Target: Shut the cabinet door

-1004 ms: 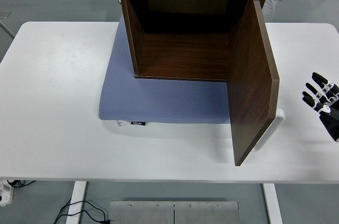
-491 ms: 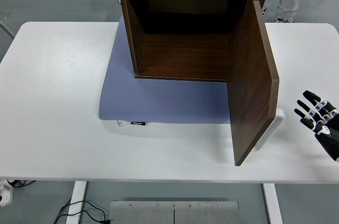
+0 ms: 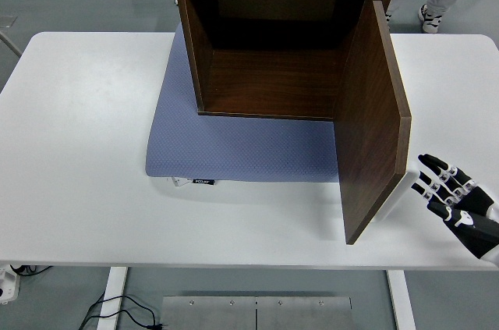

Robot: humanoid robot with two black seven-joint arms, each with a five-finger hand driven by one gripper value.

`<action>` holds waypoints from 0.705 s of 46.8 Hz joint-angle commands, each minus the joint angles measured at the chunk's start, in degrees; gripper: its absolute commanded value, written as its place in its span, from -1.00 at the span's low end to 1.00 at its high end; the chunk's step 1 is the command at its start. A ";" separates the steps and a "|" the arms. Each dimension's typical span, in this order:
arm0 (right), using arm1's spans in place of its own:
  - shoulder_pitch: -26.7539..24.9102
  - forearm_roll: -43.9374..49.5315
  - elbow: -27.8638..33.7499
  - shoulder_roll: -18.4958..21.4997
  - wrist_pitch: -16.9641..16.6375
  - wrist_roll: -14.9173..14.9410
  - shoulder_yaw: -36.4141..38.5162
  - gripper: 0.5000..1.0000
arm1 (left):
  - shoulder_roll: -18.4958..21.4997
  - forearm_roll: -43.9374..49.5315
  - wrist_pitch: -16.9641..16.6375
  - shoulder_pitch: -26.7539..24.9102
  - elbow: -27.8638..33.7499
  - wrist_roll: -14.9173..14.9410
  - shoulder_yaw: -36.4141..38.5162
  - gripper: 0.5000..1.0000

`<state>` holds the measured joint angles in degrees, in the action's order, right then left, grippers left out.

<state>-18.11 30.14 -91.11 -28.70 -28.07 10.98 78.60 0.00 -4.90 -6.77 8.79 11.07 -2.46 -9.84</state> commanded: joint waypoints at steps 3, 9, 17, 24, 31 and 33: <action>-1.05 0.09 -0.12 -0.12 -2.16 -0.09 -0.11 1.00 | 0.00 -0.02 0.00 0.00 0.00 0.00 0.00 1.00; -1.58 0.62 -0.03 -0.12 -3.83 -0.09 -0.81 1.00 | 0.00 0.07 0.00 0.00 0.00 0.00 0.00 1.00; -1.93 1.50 -0.12 -0.04 -5.24 0.09 -3.19 1.00 | 0.00 0.07 0.00 0.00 0.00 0.00 0.00 1.00; -1.84 1.76 -0.12 0.23 -5.33 0.09 -5.03 1.00 | 0.00 0.07 0.00 0.00 0.00 0.00 0.00 1.00; -1.67 2.90 -0.56 0.75 -6.03 0.09 -6.26 1.00 | 0.00 -0.02 0.00 0.00 0.00 0.00 0.00 1.00; -1.58 3.17 -0.73 1.02 -6.38 0.09 -6.53 1.00 | 0.00 -0.02 0.00 0.00 0.00 0.00 0.00 1.00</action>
<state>-19.82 32.88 -91.60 -28.05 -33.96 11.08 72.41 0.00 -4.88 -6.77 8.79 11.07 -2.46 -9.84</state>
